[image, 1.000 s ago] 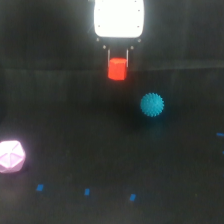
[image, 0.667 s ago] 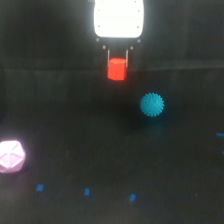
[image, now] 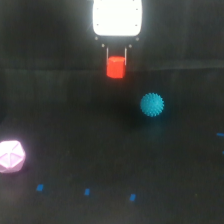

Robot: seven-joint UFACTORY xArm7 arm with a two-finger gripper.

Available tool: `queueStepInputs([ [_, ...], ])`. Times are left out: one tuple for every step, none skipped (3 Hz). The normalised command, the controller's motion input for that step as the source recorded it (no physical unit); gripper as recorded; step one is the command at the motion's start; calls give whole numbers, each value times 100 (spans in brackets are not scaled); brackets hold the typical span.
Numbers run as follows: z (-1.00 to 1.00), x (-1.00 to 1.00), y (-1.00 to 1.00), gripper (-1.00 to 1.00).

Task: Pick up the red object from the table

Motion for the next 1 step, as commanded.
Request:
queueStepInputs([
  [25,42,-49,-100],
])
